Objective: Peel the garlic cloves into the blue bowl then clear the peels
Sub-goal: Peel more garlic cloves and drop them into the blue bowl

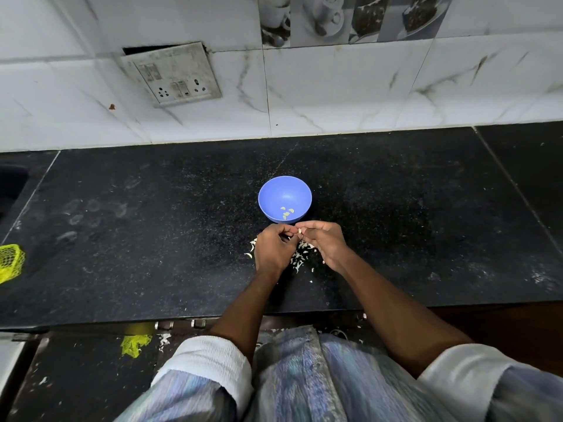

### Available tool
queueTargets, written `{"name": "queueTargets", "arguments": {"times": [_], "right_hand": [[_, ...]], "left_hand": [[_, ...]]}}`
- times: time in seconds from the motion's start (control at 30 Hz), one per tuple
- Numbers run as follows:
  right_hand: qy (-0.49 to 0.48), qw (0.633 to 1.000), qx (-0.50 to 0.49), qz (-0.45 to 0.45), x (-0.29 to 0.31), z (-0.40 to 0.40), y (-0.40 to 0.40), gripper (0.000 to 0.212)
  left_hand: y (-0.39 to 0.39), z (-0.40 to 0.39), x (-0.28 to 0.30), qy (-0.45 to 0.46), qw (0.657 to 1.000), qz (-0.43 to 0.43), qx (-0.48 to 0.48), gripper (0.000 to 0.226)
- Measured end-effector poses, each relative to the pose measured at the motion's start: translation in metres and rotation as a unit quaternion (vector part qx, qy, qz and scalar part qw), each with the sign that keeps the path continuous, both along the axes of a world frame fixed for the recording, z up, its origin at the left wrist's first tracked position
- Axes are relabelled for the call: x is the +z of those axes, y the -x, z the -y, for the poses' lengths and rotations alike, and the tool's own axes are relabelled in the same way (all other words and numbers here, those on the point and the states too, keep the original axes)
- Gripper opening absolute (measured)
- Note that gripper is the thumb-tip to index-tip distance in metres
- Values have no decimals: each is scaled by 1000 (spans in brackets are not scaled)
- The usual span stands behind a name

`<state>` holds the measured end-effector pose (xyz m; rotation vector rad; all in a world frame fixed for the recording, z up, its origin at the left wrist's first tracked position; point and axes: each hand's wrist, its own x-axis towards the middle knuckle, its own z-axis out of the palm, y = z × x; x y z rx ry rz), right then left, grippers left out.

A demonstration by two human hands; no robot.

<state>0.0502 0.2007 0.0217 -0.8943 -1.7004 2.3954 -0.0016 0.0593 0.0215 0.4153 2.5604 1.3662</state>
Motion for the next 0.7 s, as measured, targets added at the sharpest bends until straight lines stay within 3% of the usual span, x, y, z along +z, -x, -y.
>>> {"name": "queueTargets", "arguments": {"times": [0.7], "right_hand": [[-21, 999, 12, 37, 7, -3, -5, 23]], "left_hand": [[0, 1, -3, 66, 997, -30, -10, 5]]}}
